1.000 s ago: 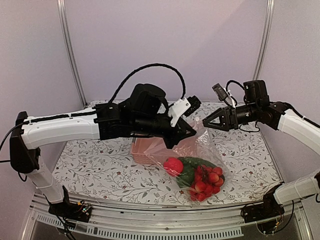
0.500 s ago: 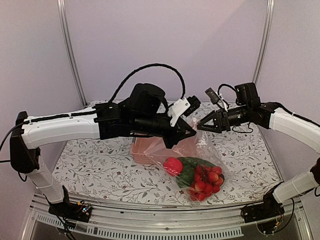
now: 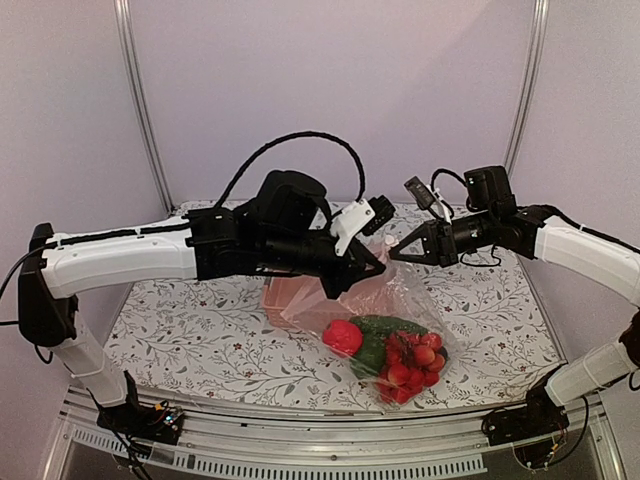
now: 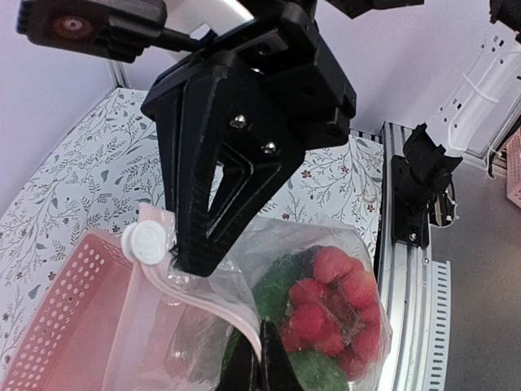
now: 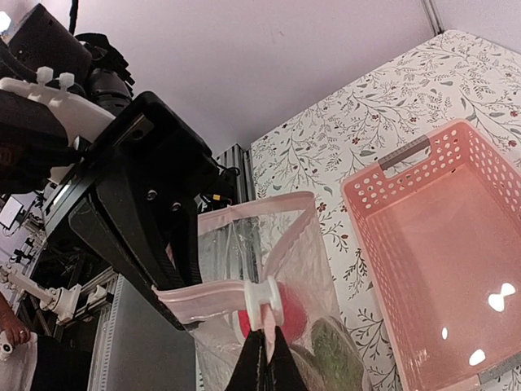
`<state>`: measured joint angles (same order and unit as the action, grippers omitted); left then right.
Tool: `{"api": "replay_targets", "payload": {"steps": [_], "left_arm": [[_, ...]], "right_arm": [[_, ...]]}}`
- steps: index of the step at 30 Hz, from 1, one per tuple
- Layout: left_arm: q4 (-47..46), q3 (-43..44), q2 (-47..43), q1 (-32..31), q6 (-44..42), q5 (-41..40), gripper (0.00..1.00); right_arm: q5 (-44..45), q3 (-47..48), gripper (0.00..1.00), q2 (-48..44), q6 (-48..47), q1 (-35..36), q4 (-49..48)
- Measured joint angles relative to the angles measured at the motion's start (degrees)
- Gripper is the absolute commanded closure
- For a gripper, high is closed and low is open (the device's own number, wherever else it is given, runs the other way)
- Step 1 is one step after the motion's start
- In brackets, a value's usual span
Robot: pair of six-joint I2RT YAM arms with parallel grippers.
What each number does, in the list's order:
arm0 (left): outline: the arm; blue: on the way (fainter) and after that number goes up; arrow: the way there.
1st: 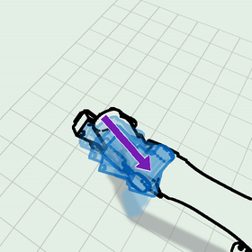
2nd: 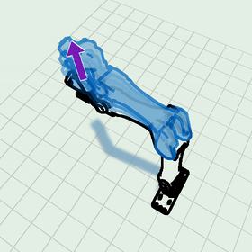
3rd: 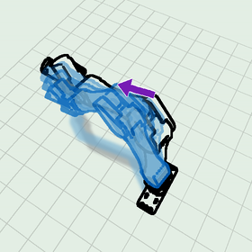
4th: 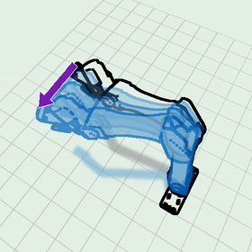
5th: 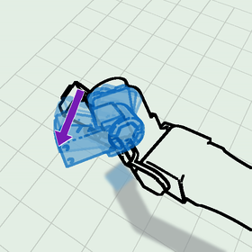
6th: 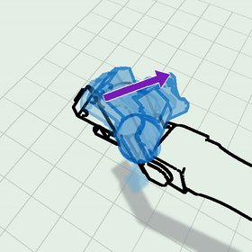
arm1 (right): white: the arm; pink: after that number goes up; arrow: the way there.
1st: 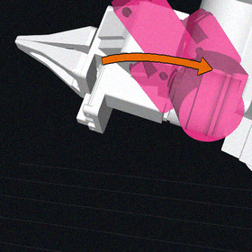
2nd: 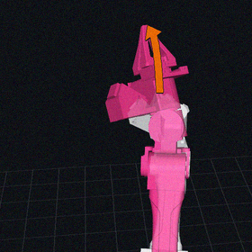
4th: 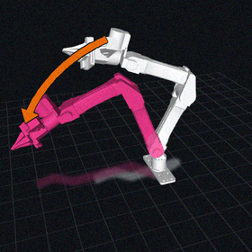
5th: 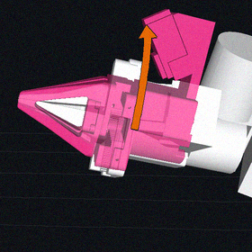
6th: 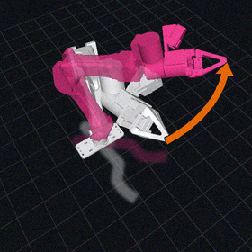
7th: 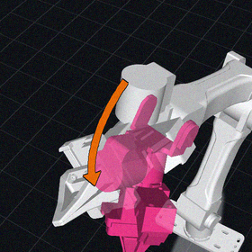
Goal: Place the food in the zip-top bag and seal the zipper
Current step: Pass from the left arm to the right
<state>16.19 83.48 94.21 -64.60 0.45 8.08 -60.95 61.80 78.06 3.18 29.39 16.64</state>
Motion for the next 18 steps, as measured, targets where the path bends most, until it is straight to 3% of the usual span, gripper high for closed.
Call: {"api": "replay_targets", "payload": {"steps": [4,10,18], "left_arm": [[0.4,-0.7,-0.1,0.2,0.2,-2.7,0.92],[2.0,-0.9,-1.6,1.1,2.1,-10.1,0.56],[1.2,1.8,-2.3,2.1,2.1,-9.5,0.29]], "right_arm": [[2.3,0.1,1.0,-0.5,0.0,0.1,1.2],[5.9,1.8,1.0,-5.1,-0.3,0.2,6.6],[9.4,7.1,1.0,-9.0,-4.2,0.5,15.2]]}}
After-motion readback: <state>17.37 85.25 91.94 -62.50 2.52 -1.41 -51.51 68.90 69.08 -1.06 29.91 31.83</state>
